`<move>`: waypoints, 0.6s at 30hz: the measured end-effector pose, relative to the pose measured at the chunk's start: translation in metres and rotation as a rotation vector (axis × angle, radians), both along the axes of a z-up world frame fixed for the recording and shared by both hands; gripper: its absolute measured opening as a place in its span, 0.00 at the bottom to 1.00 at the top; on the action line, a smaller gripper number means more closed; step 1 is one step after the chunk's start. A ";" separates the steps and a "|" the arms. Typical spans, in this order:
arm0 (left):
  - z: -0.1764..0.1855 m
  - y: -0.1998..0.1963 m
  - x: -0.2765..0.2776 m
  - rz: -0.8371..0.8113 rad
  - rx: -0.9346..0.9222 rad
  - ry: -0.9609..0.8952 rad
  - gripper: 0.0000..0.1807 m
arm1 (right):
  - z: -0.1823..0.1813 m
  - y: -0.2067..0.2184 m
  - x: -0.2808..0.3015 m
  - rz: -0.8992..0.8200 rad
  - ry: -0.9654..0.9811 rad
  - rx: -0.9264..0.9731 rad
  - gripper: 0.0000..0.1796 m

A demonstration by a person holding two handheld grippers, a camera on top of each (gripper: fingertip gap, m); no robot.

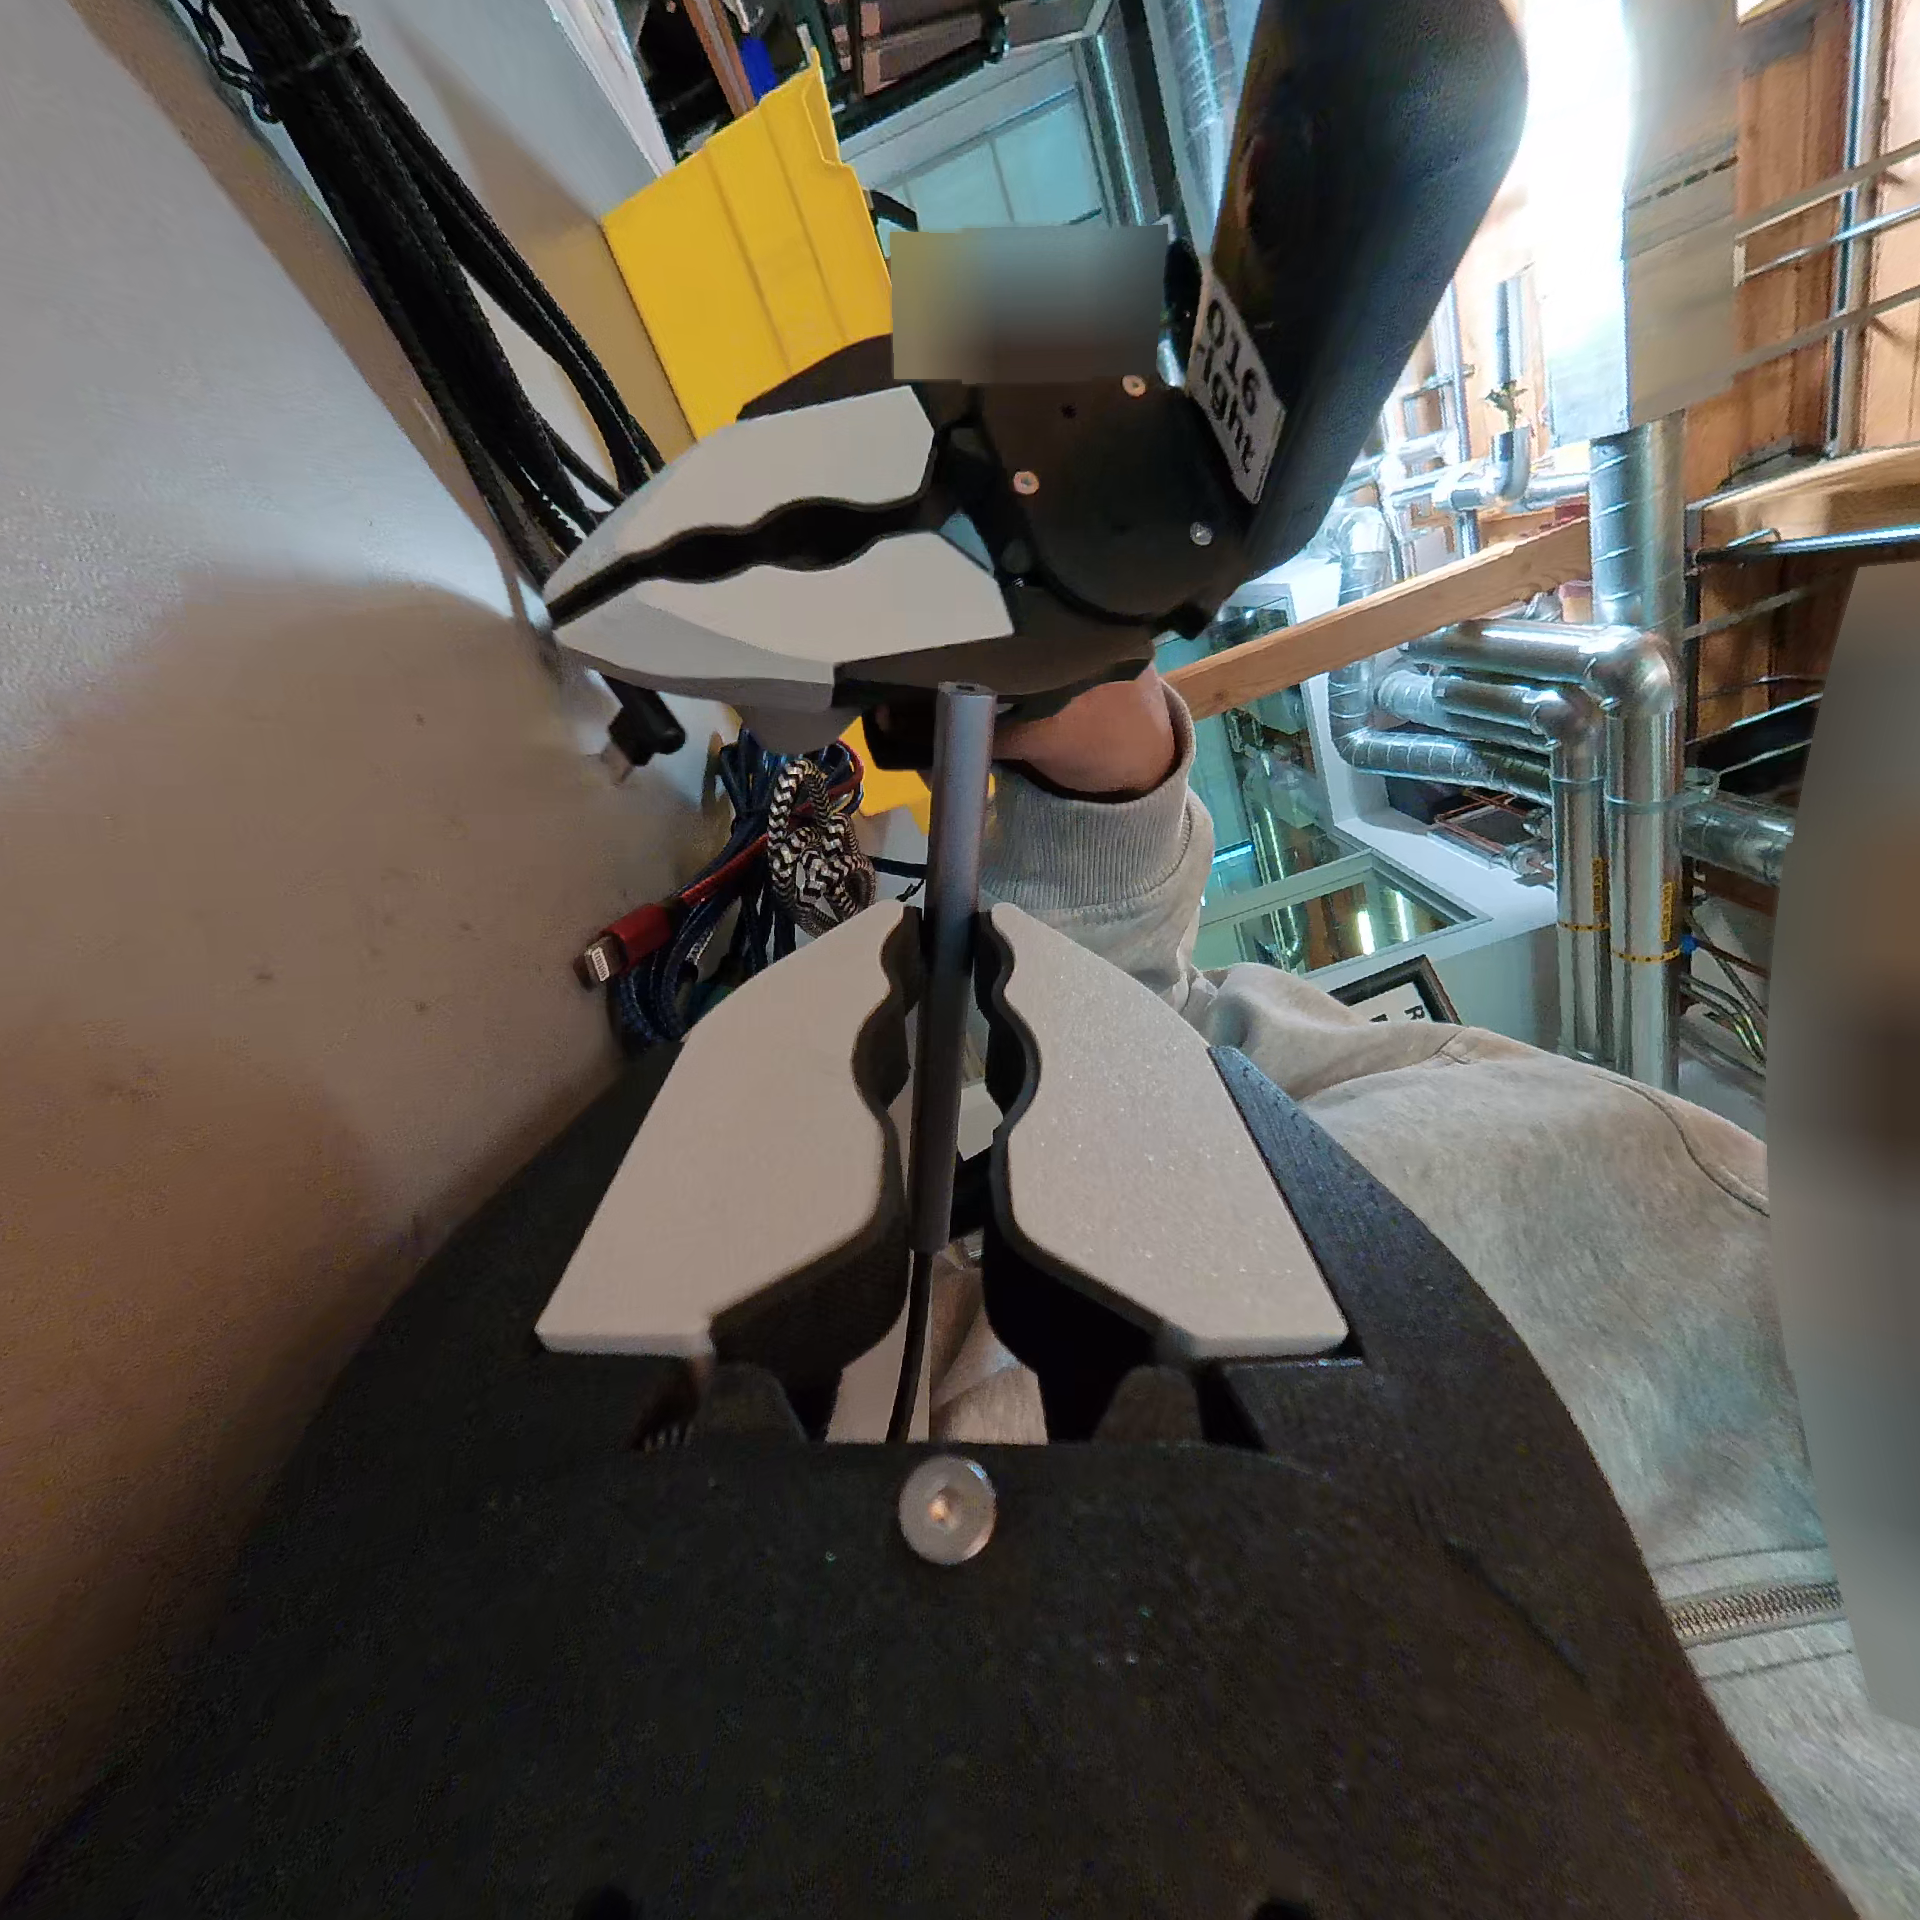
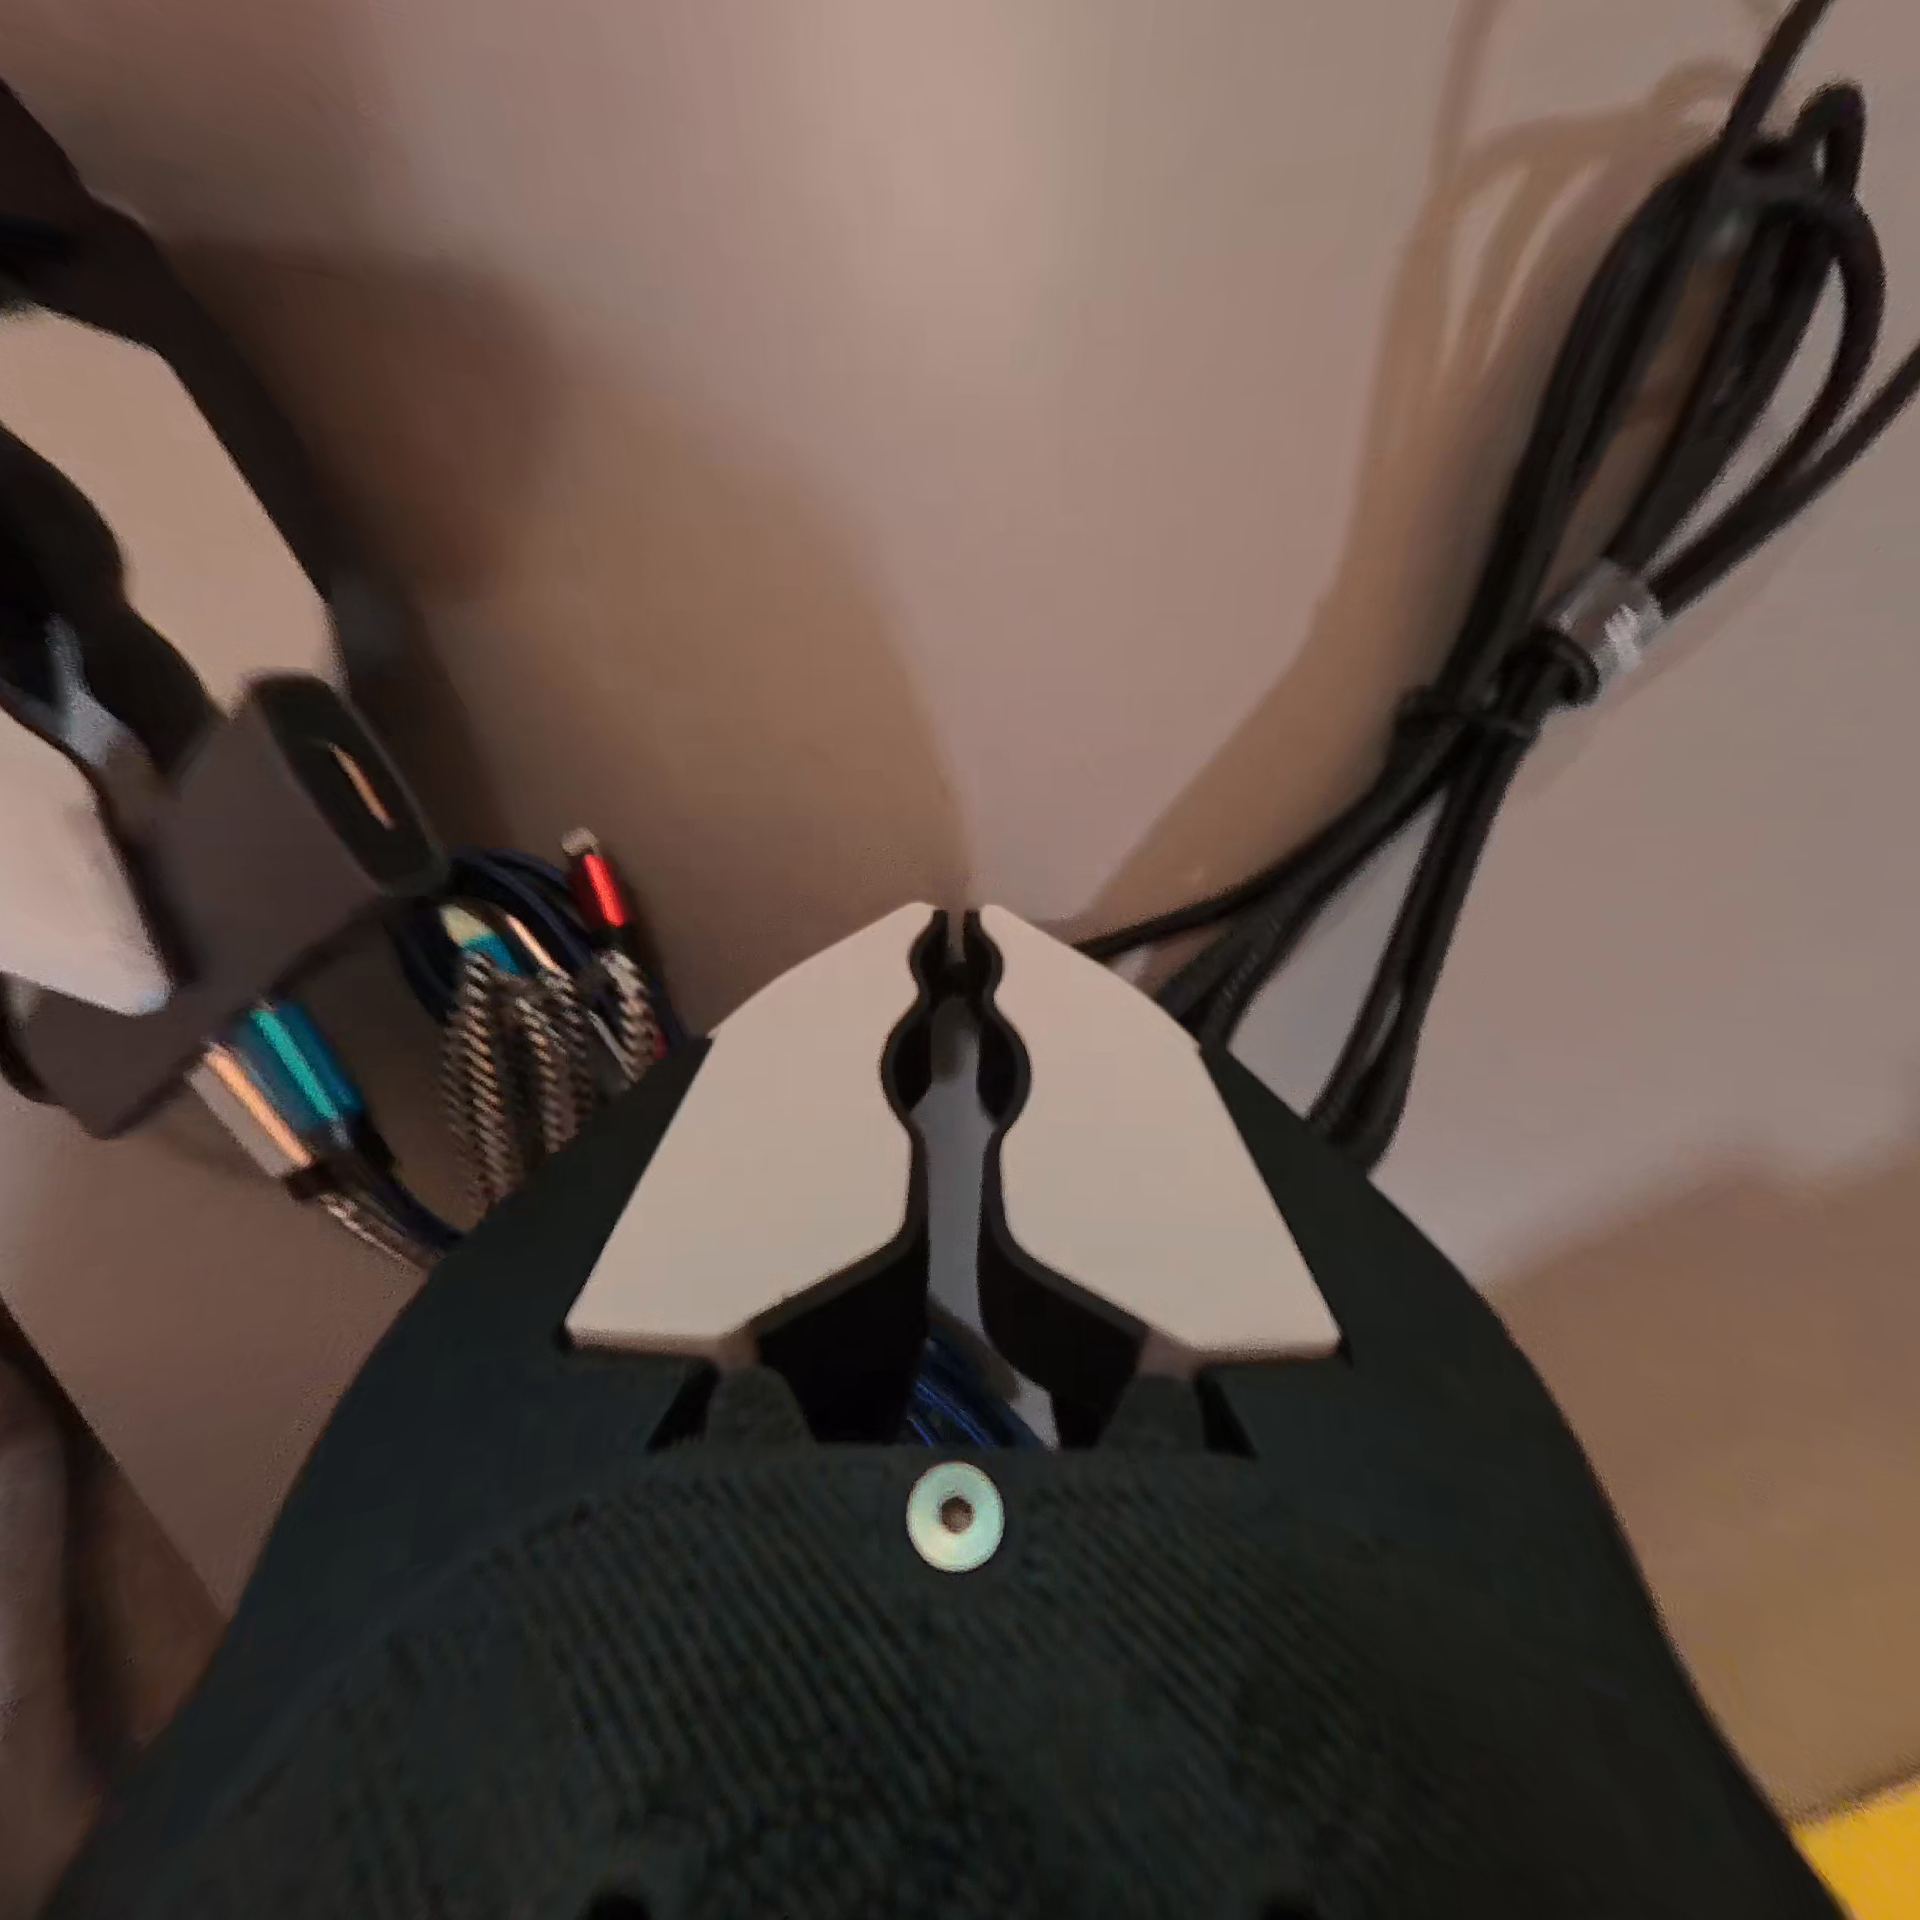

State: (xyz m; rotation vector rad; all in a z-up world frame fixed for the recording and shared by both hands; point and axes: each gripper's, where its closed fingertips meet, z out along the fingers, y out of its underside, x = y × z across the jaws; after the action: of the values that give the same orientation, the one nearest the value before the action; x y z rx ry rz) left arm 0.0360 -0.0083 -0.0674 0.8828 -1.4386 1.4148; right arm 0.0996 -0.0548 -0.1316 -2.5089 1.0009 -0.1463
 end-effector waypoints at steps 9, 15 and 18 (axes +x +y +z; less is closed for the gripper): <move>0.000 0.000 0.000 0.000 -0.001 0.002 0.05 | 0.023 -0.049 -0.007 -0.134 -0.060 0.036 0.01; 0.000 -0.001 0.000 0.001 0.000 0.003 0.05 | 0.032 -0.029 -0.008 -0.179 -0.028 0.143 0.08; 0.000 -0.001 0.000 0.000 0.000 0.001 0.05 | 0.019 -0.010 -0.014 -0.163 0.017 0.146 0.17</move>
State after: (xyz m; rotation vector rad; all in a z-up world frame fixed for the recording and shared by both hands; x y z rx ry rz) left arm 0.0362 -0.0091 -0.0675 0.8838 -1.4377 1.4139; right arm 0.0858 -0.0650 -0.1128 -2.3005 1.1797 -0.0968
